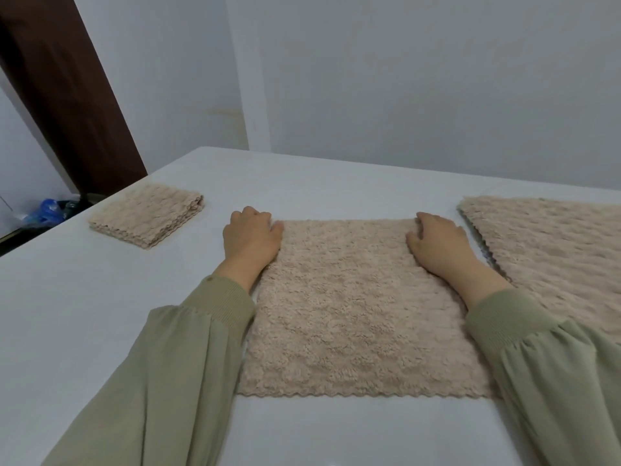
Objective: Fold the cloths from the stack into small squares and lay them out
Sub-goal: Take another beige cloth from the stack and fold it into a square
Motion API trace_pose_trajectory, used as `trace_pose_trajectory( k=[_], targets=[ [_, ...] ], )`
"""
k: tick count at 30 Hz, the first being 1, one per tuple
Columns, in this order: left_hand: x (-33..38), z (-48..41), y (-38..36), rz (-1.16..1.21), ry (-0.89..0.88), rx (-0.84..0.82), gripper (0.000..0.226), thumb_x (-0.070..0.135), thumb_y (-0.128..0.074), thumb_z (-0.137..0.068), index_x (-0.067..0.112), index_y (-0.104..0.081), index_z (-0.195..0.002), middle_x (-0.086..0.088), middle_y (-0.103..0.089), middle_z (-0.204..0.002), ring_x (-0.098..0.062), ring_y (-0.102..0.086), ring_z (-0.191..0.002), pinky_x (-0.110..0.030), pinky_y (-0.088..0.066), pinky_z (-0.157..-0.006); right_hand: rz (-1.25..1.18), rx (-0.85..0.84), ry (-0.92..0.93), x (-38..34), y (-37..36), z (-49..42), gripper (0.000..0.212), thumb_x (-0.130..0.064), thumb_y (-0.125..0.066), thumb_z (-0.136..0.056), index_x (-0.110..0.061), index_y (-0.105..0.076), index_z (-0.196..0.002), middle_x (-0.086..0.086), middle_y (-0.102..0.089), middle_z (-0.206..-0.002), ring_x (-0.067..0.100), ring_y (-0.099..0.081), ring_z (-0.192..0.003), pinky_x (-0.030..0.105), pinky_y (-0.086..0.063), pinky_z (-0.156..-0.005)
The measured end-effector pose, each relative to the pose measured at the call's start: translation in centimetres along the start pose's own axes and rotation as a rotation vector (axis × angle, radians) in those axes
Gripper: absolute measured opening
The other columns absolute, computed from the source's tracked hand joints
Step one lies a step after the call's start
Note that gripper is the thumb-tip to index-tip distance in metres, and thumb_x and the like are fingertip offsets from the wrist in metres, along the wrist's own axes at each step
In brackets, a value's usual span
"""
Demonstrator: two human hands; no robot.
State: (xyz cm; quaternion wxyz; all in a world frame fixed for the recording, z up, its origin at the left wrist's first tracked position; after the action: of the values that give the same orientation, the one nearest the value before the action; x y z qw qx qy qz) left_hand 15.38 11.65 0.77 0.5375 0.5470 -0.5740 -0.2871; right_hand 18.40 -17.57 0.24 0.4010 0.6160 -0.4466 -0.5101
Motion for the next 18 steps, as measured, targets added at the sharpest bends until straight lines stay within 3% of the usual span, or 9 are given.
trace_pose_trajectory(
  k=[4, 7, 8, 11, 13, 15, 18],
  targets=[
    [0.2, -0.4, -0.2, 0.047, -0.033, -0.040, 0.028, 0.036, -0.047, -0.093, 0.020, -0.060, -0.112, -0.005, -0.052, -0.120, -0.026, -0.041, -0.116, -0.037, -0.036, -0.090, -0.121, 0.095, 0.059, 0.0, 0.4, 0.1, 0.047, -0.017, -0.051, -0.090, -0.006, -0.045, -0.135, 0.017, -0.054, -0.126, 0.035, -0.047, -0.116, 0.045, -0.037, -0.101],
    [0.1, -0.1, -0.1, 0.274, -0.036, -0.008, 0.005, 0.024, -0.056, -0.089, 0.021, -0.060, -0.087, 0.000, -0.061, -0.095, -0.025, -0.054, -0.098, -0.036, -0.044, -0.079, -0.218, 0.164, 0.087, -0.2, 0.8, 0.4, 0.048, -0.004, -0.054, -0.083, -0.006, -0.050, -0.131, 0.016, -0.057, -0.113, 0.033, -0.049, -0.108, 0.044, -0.041, -0.095],
    [0.0, -0.1, 0.0, 0.368, -0.010, 0.003, 0.008, 0.019, -0.058, -0.087, 0.022, -0.059, -0.079, 0.002, -0.063, -0.085, -0.025, -0.059, -0.088, -0.036, -0.047, -0.073, -0.227, 0.173, 0.079, -0.2, 0.9, 0.5, 0.048, 0.000, -0.053, -0.081, -0.005, -0.053, -0.128, 0.016, -0.057, -0.109, 0.033, -0.049, -0.105, 0.043, -0.043, -0.092],
    [-0.7, 0.1, 0.2, 0.576, 0.081, 0.018, 0.022, 0.007, -0.059, -0.083, 0.025, -0.059, -0.070, 0.001, -0.064, -0.071, -0.026, -0.061, -0.069, -0.038, -0.052, -0.064, -0.251, 0.181, 0.036, -0.2, 1.1, 0.3, 0.028, 0.004, -0.052, -0.072, -0.004, -0.067, -0.095, 0.017, -0.059, -0.093, 0.035, -0.054, -0.091, 0.034, -0.045, -0.071],
    [-0.9, 0.1, 0.1, 0.656, 0.087, 0.019, 0.023, 0.006, -0.063, -0.082, 0.025, -0.062, -0.071, 0.000, -0.065, -0.072, -0.025, -0.061, -0.070, -0.037, -0.051, -0.067, -0.313, 0.199, 0.000, 0.0, 1.3, 0.1, 0.016, 0.005, -0.050, -0.071, -0.005, -0.062, -0.076, 0.016, -0.058, -0.085, 0.032, -0.055, -0.080, 0.029, -0.039, -0.061],
    [-0.9, 0.1, 0.0, 0.690, 0.087, 0.022, 0.014, 0.009, -0.068, -0.081, 0.021, -0.064, -0.077, 0.000, -0.065, -0.076, -0.024, -0.064, -0.078, -0.036, -0.052, -0.076, -0.399, 0.199, -0.045, 0.2, 1.6, 0.1, 0.018, 0.006, -0.050, -0.073, -0.009, -0.057, -0.079, 0.009, -0.054, -0.088, 0.022, -0.049, -0.075, 0.027, -0.032, -0.058],
    [-0.8, 0.2, 0.1, 0.736, 0.085, 0.037, 0.008, 0.014, -0.071, -0.081, 0.020, -0.066, -0.079, -0.001, -0.067, -0.078, -0.022, -0.065, -0.078, -0.035, -0.053, -0.080, -0.559, 0.146, -0.083, 0.5, 2.5, -0.1, 0.022, 0.006, -0.053, -0.077, -0.012, -0.057, -0.090, 0.005, -0.055, -0.084, 0.018, -0.049, -0.066, 0.023, -0.037, -0.052]
  ],
)
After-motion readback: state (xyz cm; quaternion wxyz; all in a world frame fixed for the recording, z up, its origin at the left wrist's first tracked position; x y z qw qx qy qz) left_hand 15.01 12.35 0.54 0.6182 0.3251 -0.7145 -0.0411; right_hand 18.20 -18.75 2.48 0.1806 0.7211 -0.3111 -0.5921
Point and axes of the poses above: each hand's wrist, its own z-axis away from the middle knuckle, its own y-axis out of the back of the hand, x = y × z, the point moved 3 cm from there along -z, towards the middle knuckle
